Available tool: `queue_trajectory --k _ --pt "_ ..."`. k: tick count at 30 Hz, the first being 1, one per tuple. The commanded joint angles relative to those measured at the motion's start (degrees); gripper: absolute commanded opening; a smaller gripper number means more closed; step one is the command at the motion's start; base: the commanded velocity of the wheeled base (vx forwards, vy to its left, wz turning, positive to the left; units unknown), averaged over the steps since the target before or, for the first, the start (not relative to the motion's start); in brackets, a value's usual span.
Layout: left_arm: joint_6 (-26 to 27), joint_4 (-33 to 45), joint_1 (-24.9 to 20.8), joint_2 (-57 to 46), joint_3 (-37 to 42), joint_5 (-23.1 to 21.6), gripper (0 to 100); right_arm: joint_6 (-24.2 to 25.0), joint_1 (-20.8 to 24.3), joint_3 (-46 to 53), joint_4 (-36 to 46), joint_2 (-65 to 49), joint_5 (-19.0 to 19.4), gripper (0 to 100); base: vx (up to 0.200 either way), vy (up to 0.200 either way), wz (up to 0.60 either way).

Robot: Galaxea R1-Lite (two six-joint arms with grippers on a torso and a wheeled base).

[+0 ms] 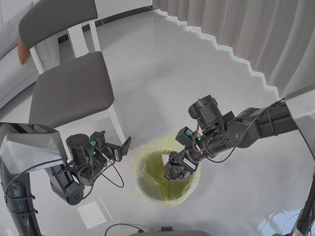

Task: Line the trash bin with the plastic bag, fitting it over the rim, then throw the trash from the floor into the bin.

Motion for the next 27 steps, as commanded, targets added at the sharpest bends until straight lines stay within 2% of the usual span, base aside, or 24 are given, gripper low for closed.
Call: queue_trajectory --k 1,26,27 --pt "0.00 -0.45 0.15 0.21 0.24 -0.01 100 0.00 0.23 -1.96 0.01 5.01 0.08 0 0.000 0.000 0.00" --pt "-0.53 -1.24 0.59 1.97 0.24 -0.10 100 -0.62 0.84 -9.52 0.27 19.16 -0.01 0 0.000 0.000 0.00" --pt "-0.53 -1.24 0.59 1.97 0.24 -0.01 100 -0.53 0.84 -9.61 0.19 19.34 -0.01 100 0.000 0.000 0.00"
